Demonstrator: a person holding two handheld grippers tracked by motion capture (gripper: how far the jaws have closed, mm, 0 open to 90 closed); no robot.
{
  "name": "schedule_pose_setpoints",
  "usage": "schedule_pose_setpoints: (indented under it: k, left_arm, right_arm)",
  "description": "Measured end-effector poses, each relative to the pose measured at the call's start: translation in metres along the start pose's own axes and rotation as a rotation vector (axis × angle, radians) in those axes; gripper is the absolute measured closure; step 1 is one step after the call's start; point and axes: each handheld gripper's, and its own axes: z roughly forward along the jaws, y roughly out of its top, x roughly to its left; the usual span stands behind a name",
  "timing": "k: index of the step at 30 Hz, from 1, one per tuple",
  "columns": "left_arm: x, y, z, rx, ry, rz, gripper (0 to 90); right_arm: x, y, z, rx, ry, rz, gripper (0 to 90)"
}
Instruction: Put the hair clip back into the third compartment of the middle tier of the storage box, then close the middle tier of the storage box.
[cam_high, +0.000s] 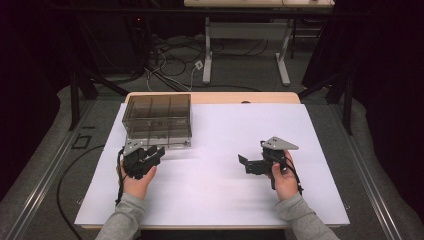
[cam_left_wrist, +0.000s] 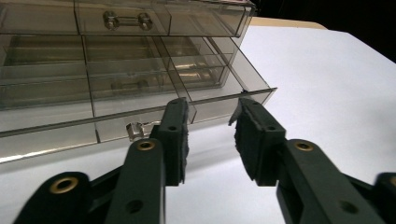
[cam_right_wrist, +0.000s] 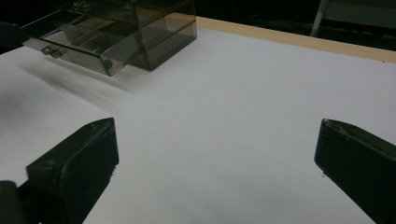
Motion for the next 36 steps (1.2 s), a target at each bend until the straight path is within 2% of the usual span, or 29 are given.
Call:
schedule_pose_setpoints:
  k: [6,11,15,23,36]
  left_arm:
    - [-0.002,0.004,0.004,0.033,0.019,0.000,81.5]
    - [-0.004,0.008,0.010,0.052,0.011,-0.011,85.5]
    - [-0.007,0.009,0.015,0.066,0.033,0.001,88.4]
    - [-0.005,0.007,0.023,0.105,0.073,0.001,89.7]
    - [-0.004,0.002,0.034,0.143,0.083,-0.018,90.0]
  right_arm:
    - [-0.004,0.000,-0.001,-0.004,-0.001,0.011,0.0]
    - [-0.005,-0.001,0.000,-0.002,0.001,0.016,0.0]
    - [-0.006,-0.001,0.001,0.003,0.006,0.020,0.0]
    - [-0.007,-0.001,0.000,0.007,0.006,0.022,0.0]
    - [-0.007,-0.002,-0.001,0.011,0.002,0.024,0.0]
